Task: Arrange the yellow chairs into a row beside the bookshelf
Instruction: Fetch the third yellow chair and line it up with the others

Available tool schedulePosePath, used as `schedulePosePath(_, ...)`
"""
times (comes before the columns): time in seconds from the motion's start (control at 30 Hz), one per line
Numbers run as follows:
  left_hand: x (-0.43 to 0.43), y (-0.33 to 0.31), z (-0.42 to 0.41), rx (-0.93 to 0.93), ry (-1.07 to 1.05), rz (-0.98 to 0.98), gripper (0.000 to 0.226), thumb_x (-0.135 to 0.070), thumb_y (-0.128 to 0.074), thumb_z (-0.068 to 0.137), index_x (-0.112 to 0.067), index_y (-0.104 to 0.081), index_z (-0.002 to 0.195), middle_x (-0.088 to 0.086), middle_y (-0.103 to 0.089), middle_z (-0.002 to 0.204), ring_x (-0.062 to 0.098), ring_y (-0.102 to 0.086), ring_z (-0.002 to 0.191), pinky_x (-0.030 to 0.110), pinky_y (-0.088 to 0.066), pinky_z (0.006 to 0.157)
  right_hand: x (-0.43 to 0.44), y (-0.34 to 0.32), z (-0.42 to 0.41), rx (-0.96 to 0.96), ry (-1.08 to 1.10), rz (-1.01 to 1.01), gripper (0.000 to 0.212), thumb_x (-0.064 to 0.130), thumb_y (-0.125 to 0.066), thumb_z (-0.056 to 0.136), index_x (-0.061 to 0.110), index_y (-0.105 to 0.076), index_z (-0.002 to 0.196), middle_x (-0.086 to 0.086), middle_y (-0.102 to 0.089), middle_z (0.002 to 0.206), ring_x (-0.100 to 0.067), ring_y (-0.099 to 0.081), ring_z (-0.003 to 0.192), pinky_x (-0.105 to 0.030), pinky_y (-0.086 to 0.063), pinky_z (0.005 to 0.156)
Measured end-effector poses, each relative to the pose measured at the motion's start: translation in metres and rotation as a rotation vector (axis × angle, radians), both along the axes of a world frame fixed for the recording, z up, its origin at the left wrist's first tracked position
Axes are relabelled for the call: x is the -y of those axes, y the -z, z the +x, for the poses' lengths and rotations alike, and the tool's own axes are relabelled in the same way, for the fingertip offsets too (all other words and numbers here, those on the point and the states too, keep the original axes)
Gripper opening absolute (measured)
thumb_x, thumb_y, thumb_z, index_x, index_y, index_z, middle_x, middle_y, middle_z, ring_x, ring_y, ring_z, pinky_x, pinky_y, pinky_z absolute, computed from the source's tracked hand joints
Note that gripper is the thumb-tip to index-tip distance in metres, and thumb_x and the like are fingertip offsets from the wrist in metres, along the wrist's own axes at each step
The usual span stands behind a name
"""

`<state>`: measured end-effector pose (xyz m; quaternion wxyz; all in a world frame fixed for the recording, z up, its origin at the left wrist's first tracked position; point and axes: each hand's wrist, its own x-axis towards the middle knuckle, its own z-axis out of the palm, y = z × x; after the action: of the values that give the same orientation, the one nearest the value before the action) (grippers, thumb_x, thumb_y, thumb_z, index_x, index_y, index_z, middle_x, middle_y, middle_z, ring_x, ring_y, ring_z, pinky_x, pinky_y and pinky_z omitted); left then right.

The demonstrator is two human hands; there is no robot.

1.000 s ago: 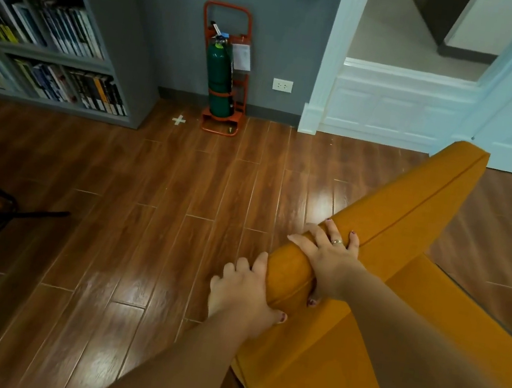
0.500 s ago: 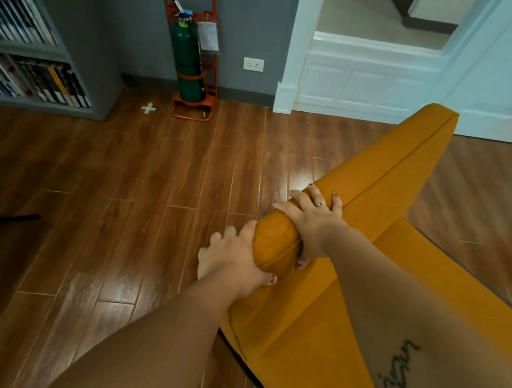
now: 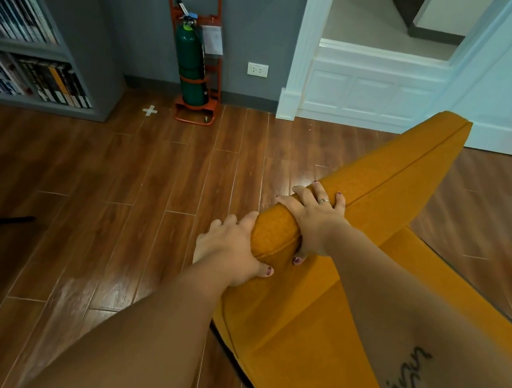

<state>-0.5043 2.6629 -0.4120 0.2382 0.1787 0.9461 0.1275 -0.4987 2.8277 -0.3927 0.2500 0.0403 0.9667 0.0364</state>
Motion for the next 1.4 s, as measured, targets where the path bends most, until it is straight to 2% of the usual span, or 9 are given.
schedulePosePath(0.83,0.002,0.002,-0.132,-0.062,0.126,-0.015,0.105,-0.062,-0.072,0.071,-0.038,-0.009,0.151,-0.002,-0.034,0.148,0.026,-0.036,0.134,0.046,-0.041,0.1,0.0,0.015,-0.105,-0.17,0.088,-0.04,0.113,0.047,-0.083,0.065,0.038,-0.01,0.15,-0.004,-0.008,0.159,-0.039,0.008,0.145,-0.068,-0.003,0.109)
schedulePosePath(1.4,-0.001,0.001,-0.259,-0.131,0.202,-0.093,0.104,-0.06,-0.073,0.07,-0.041,-0.01,0.15,-0.004,-0.034,0.149,0.026,-0.034,0.135,0.048,-0.038,0.103,0.006,0.026,-0.213,-0.262,0.18,-0.063,0.106,0.048,-0.081,0.069,0.03,-0.014,0.15,-0.01,-0.014,0.157,-0.044,0.003,0.145,-0.07,-0.003,0.107)
